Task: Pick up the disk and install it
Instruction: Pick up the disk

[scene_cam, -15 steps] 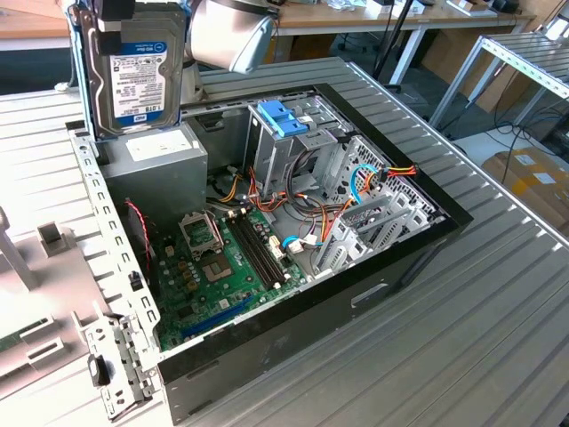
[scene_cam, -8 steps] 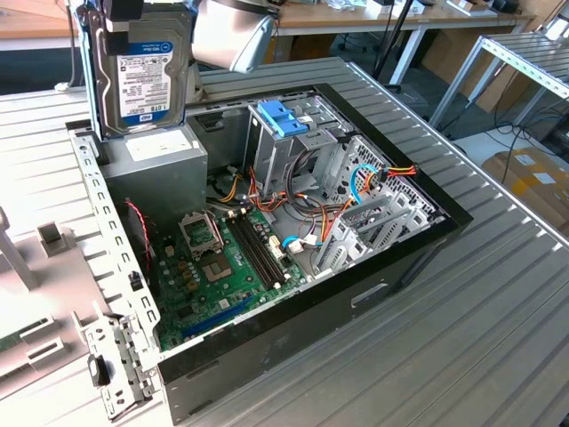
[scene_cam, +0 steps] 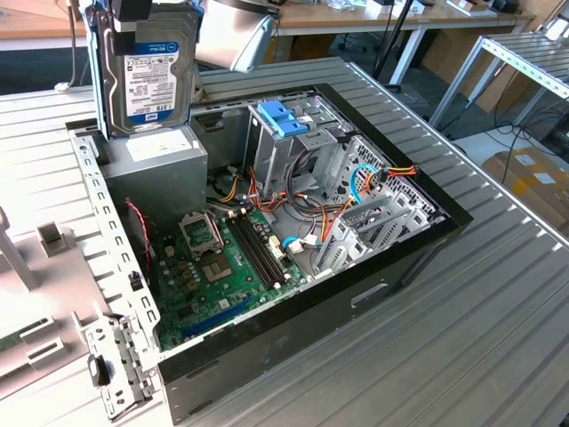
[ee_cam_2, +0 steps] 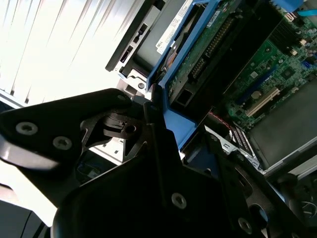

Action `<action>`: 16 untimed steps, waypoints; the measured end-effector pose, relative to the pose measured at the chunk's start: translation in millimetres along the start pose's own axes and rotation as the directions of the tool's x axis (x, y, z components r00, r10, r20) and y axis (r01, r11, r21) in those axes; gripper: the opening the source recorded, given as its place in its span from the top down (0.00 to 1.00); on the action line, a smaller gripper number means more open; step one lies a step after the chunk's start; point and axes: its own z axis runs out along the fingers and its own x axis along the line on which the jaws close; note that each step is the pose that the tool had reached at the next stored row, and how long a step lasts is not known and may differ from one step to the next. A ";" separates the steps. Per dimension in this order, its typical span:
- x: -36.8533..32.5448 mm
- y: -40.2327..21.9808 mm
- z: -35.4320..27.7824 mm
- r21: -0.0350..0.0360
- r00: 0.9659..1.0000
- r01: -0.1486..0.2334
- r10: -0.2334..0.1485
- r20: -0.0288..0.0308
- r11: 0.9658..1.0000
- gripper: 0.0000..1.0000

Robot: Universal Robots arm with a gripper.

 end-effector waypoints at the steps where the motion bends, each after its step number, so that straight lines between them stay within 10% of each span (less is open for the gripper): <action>1: 0.1 -1.2 0.0 0.000 1.000 0.000 0.000 0.000 1.000 0.63; 16: 1.4 -14.8 0.2 0.000 1.000 0.000 0.000 0.000 1.000 0.63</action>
